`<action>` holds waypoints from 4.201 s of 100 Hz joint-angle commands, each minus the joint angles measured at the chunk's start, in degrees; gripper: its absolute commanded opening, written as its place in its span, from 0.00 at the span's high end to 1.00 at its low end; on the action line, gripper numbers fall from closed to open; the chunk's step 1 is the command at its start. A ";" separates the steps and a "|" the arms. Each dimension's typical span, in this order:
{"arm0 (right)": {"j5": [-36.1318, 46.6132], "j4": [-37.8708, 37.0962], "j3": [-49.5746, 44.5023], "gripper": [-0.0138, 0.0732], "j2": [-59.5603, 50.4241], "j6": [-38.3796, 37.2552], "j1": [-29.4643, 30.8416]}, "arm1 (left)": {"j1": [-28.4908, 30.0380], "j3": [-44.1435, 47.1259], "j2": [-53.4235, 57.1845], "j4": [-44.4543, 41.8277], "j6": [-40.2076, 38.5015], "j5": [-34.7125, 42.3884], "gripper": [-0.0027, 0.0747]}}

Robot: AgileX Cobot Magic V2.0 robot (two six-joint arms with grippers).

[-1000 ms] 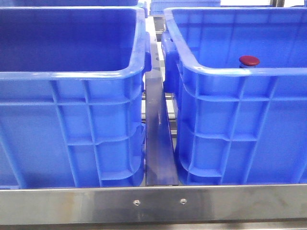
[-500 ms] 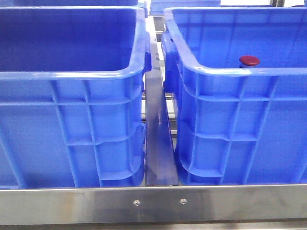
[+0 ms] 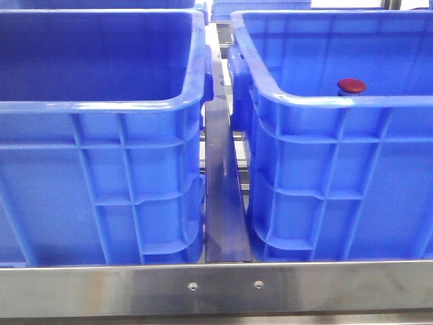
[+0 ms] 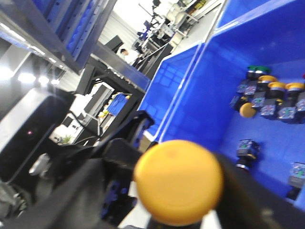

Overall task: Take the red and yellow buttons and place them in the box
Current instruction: 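Grasp the yellow cap with the right gripper, open left gripper, then carry the yellow button with the right gripper into the crate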

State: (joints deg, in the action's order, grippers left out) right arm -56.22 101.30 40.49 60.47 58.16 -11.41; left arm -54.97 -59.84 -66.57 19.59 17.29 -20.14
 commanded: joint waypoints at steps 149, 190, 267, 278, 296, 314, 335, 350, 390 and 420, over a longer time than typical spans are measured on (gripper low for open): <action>16.64 8.66 2.08 0.66 -0.54 20.35 16.70 | 49.97 14.54 31.78 -0.14 -2.08 -4.82 0.20; 41.79 8.66 2.32 0.66 0.60 35.83 16.70 | 57.62 18.48 36.53 0.13 -5.11 -4.66 0.99; 45.08 8.66 22.02 0.66 34.58 49.84 17.51 | 57.62 18.48 36.53 0.26 -5.11 -3.98 0.99; 43.40 8.66 22.97 0.66 36.30 49.84 19.43 | 57.62 18.48 36.53 0.26 -5.11 -3.98 0.99; 38.35 8.66 23.13 0.66 38.24 49.84 21.85 | 57.62 18.48 36.53 0.26 -5.11 -3.98 0.99; 36.95 8.66 23.62 0.66 39.21 50.23 22.04 | 57.62 18.48 36.53 0.26 -5.11 -3.98 0.99; 35.00 8.66 25.52 0.66 40.84 50.36 22.04 | 57.62 18.48 36.53 0.26 -5.11 -3.98 0.99; 36.23 8.66 25.40 0.66 42.68 51.20 22.04 | 57.62 18.48 36.53 0.26 -5.11 -3.98 0.99; 36.10 8.66 23.69 0.57 43.83 51.20 22.04 | 57.62 18.48 36.53 0.26 -5.11 -4.08 0.99; 36.06 8.66 23.61 0.30 42.77 50.00 22.04 | 57.62 18.48 36.53 0.26 -5.11 -4.08 0.99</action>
State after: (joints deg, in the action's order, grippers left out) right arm -19.43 104.90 63.74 105.94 108.61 10.31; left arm 2.71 -39.87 -29.83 18.87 12.76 -28.69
